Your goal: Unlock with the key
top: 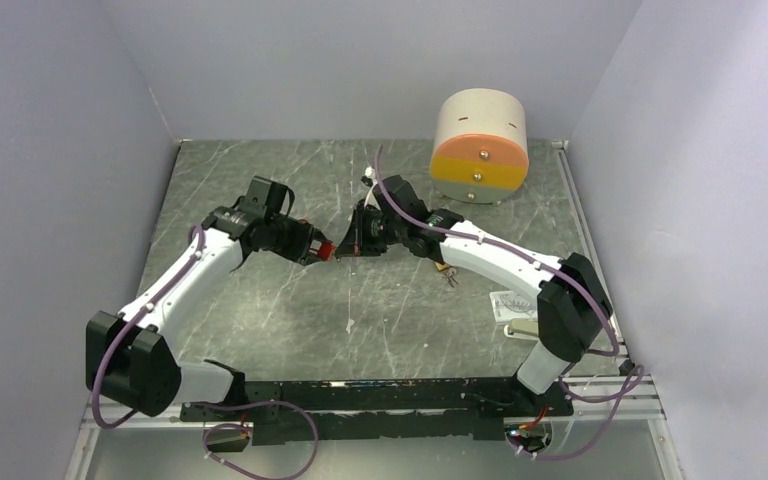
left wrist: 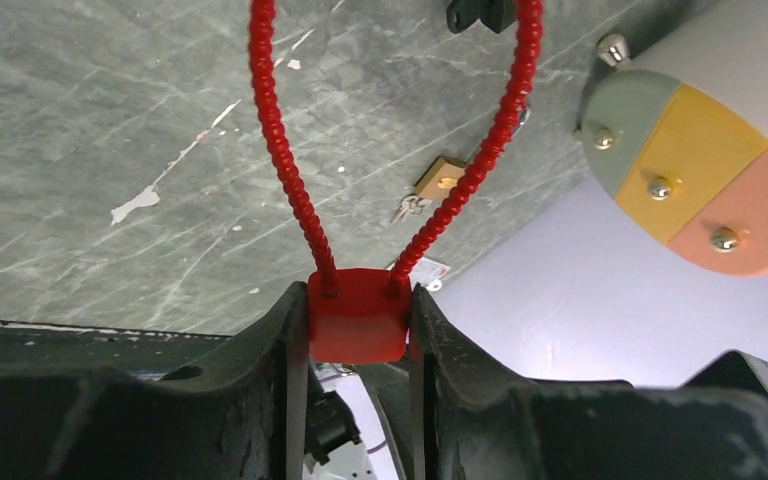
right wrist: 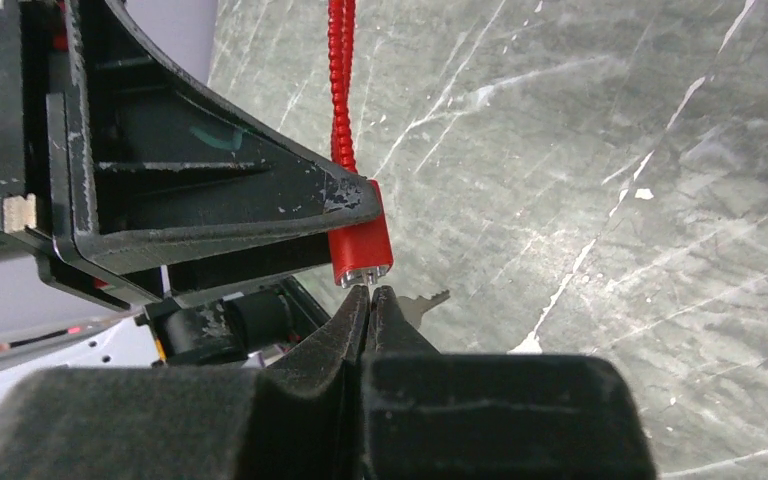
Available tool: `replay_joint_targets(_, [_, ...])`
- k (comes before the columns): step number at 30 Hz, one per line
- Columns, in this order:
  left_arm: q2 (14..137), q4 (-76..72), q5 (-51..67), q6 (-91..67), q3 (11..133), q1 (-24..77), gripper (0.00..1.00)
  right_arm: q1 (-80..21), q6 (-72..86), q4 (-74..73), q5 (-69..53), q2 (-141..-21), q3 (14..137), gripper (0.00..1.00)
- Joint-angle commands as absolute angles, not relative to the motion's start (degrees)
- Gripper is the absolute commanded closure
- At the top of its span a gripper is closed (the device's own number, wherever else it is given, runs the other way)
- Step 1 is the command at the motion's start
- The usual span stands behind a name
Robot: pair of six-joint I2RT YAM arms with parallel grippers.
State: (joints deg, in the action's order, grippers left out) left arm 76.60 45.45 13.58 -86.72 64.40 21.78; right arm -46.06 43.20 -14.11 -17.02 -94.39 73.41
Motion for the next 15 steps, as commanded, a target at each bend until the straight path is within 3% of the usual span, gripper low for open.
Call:
replay_joint_targets(1, [70.77,40.44,26.96,-94.5,61.99,24.61,0.98,-45.53,47.65,-1.23,-12.28,-95.42,73.36,1.0])
replay_joint_targets(8, [73.54,44.99,26.16,-90.35,66.41,24.61,0.97,-46.84,33.91,4.25,-10.17,-94.2,71.91,1.0])
replay_joint_targets(15, [75.48,47.59,23.14,-85.89,68.69,24.7,0.98,-45.02,48.49,-11.25,-12.74,-99.7,81.22,1.0])
